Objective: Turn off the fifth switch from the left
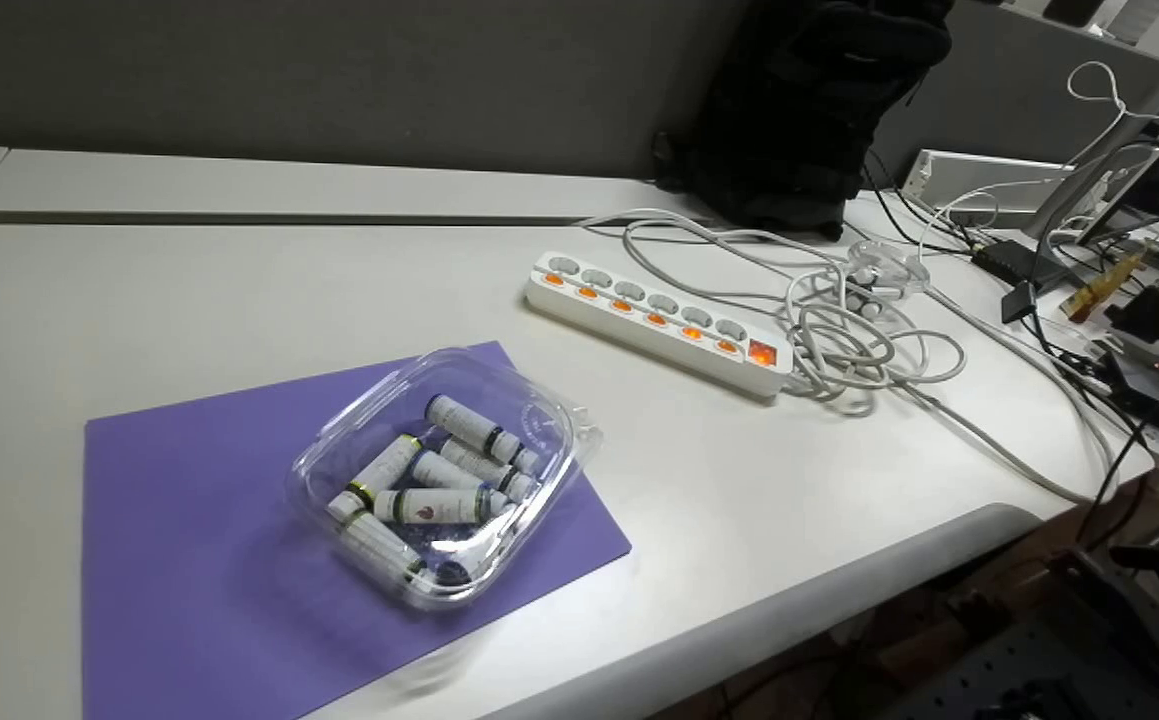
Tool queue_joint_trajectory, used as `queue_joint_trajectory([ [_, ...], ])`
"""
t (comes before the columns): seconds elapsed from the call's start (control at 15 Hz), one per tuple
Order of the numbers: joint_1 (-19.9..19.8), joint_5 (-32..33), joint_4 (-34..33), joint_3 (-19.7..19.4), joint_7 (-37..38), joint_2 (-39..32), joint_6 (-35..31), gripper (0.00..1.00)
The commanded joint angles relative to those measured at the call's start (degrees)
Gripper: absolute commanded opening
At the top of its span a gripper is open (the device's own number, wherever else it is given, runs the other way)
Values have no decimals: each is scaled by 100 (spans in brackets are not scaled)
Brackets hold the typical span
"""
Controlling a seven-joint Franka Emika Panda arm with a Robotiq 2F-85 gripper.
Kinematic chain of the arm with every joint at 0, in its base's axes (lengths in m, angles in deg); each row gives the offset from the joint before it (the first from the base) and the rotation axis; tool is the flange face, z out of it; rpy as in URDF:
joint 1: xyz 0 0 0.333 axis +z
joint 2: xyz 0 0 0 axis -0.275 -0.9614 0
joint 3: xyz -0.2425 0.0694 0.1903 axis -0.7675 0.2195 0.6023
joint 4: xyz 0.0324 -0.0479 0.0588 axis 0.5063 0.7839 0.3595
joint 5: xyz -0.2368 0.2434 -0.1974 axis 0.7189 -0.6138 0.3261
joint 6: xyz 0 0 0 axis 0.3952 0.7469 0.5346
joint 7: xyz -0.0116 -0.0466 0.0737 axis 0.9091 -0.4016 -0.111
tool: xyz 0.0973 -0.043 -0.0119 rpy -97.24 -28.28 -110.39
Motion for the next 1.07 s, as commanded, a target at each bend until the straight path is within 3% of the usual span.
queue_joint_trajectory([
  [0.0, -1, -3, -11, 3, 0, -2, 14, 100],
  [0.2, -79, 139, 79, 56, 162, -91, -255, 100],
  [0.6, -625, 411, 470, -94, 898, -992, -2434, 100],
  [0.87, -946, 549, 483, -87, 1197, -1836, -3487, 100],
  [0.93, -999, 621, 452, -67, 1306, -2045, -3675, 75],
  [1.0, -1039, 711, 409, -43, 1434, -2250, -3829, 75],
])
